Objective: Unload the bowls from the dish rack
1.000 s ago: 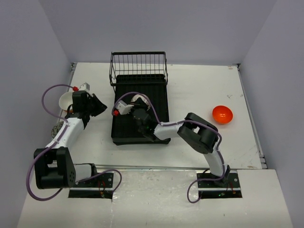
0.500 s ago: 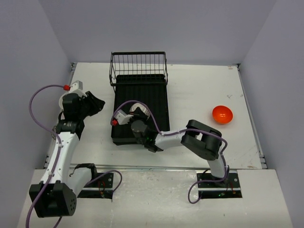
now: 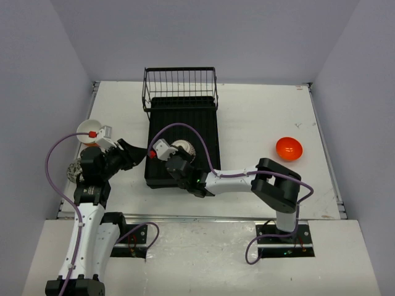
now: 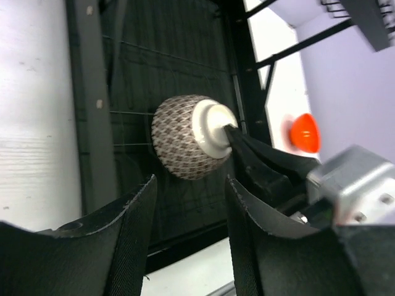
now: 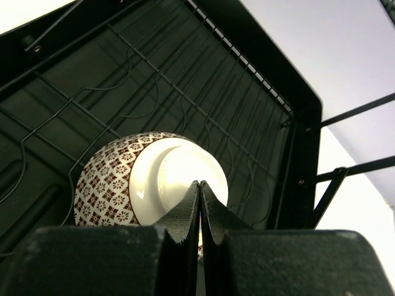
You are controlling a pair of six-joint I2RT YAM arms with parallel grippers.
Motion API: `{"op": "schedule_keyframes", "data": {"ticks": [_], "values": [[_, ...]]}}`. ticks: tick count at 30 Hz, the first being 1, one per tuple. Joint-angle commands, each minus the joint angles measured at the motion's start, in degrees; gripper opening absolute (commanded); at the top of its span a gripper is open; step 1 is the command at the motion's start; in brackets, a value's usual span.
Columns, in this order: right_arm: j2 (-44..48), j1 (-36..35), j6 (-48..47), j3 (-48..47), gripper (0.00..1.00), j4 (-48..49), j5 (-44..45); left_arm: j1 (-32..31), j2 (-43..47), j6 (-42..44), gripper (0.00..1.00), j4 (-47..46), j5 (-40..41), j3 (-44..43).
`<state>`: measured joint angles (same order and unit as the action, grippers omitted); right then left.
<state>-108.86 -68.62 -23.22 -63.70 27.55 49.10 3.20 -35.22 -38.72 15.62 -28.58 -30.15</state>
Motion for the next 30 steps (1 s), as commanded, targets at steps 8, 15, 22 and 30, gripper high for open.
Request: {"op": "schedule_keyframes", "data": {"ticks": [8,15,22,30], "values": [[8.39,-0.37,17.67,-3.43,0.00,-20.41,-4.18,-0.21,3.14,-9.53,0.50,-14.55,-7.46,3.78],[14.63,-0.20,19.02,-16.25,0.07,-39.75,-0.84,-1.61,-3.79,-16.73,0.52,-26.69,-8.70,6.16],[16.48,2.87,32.95,-39.82,0.29,-71.33,-10.06,-11.00,-13.98,-14.73,0.47,-16.46,-2.28,-7.18],[35.36,11.84,52.22,-23.59,0.52,-74.76,-46.61,-13.57,-18.30,-9.54,0.48,8.52,5.64,-19.40]]}}
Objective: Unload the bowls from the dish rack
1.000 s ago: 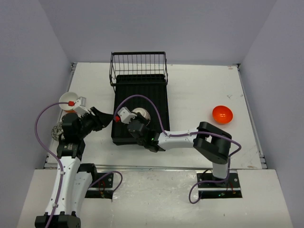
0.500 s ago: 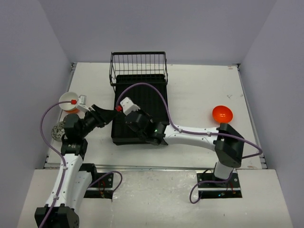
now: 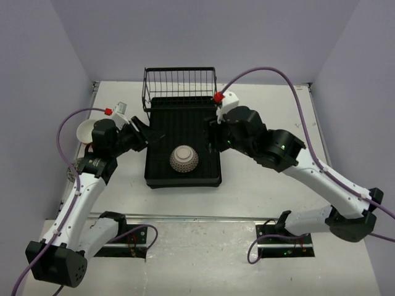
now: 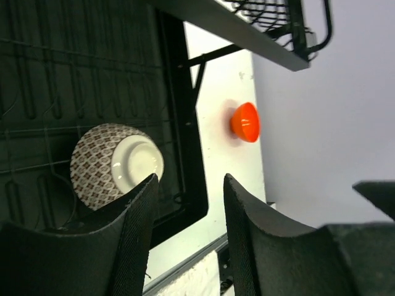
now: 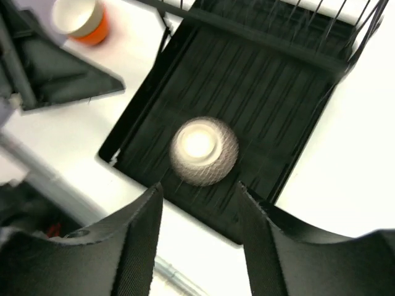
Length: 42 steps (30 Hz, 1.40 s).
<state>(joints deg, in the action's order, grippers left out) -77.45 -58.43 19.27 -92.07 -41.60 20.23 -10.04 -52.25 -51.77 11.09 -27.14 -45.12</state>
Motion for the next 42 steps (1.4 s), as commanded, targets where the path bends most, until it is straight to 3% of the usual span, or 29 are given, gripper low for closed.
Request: {"op": "schedule_keyframes", "data": {"ticks": [1,5,8,13,20,38,42], "values": [[4.58,1.66,10.09,6.01,0.54,-5.59,-19.77,-0.50,-1.80,4.13,0.48,14.30,4.28,-4.71],[5.90,1.66,14.38,11.81,0.59,-4.81,-30.22,-0.77,-2.77,6.33,0.50,17.64,5.07,-4.01],[6.26,1.74,17.02,15.25,0.58,-2.00,-31.56,-0.77,-3.21,5.89,0.56,18.79,5.43,-2.87],[4.77,2.97,18.79,16.48,0.56,-0.50,-32.97,-2.08,-6.28,6.59,0.56,19.23,4.81,-2.86],[3.01,10.09,18.44,20.26,0.58,2.67,-37.01,-2.53,-9.36,6.59,0.59,18.79,5.34,-2.87],[-12.98,15.72,17.82,13.24,0.71,5.22,-37.72,-2.88,-14.99,7.29,0.63,14.22,3.85,-3.66],[-14.83,16.07,19.22,12.44,0.72,6.36,-34.30,-2.96,-13.76,6.94,0.63,14.40,4.11,-3.66]]}}
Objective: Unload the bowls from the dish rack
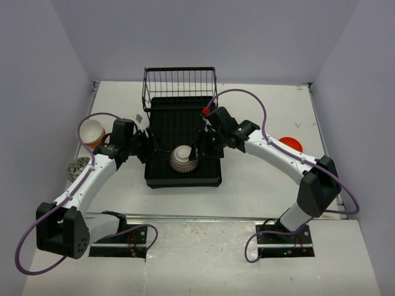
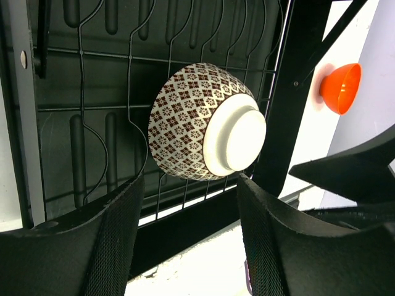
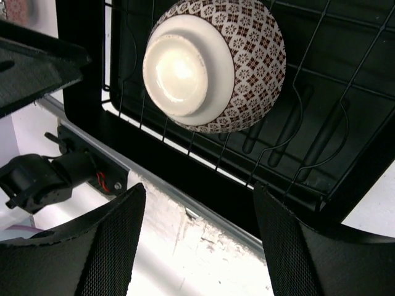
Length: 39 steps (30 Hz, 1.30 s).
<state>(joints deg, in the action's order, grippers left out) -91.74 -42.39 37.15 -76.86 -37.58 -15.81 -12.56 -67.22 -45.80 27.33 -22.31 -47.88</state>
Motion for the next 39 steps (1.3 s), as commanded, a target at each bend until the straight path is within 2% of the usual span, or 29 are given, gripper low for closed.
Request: {"op": "schedule_keyframes", "data": {"ticks": [1,16,26,39], "values": [[-0.71,0.03,2.39,-2.68,0.72,2.69,2.45,-0.54,1.39,0.89,0.63,-1.93,-0.37,-0.73],[-2.12,0.12,14.00,2.85,0.67,10.34,15.37,-0.45,3.76,0.36,0.63,-2.02,0.68,0.77],[-2.21,-0.76,17.78,5.67,0.60,11.83,18.80,-0.45,5.17,0.19,0.63,-1.49,1.12,1.30],[-2.04,-4.28,18.93,5.40,0.59,11.83,21.79,-0.45,4.38,1.33,0.63,-1.58,0.51,1.03]]}}
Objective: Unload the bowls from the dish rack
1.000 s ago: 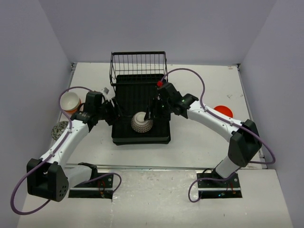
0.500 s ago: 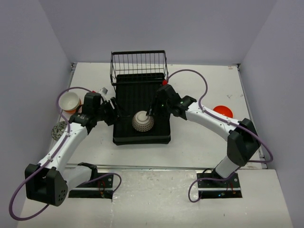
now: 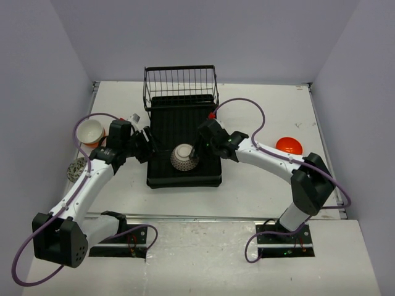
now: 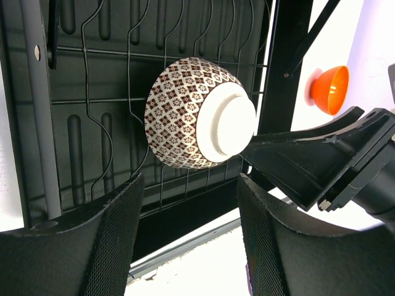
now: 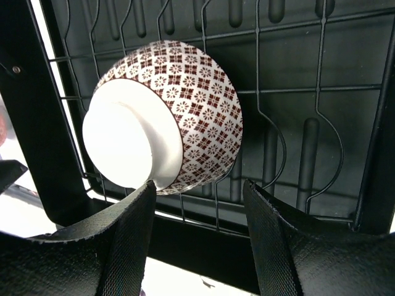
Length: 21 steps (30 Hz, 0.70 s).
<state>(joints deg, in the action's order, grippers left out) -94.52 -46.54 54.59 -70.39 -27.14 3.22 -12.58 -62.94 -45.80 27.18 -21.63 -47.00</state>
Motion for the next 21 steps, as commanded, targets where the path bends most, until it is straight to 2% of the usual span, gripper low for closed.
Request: {"op": "schedule_keyframes", "data": {"ticks": [1,21], "values": [[1.09,-0.30,1.57,-1.15,0.59,1.30,3.10,-0.43,0.36,1.42,0.63,-1.34,-0.17,0.24],[6.71,-1.36,2.54,-2.12,0.59,-0.81,4.60,-0.43,0.45,2.38,0.63,-1.78,0.09,2.79]]}}
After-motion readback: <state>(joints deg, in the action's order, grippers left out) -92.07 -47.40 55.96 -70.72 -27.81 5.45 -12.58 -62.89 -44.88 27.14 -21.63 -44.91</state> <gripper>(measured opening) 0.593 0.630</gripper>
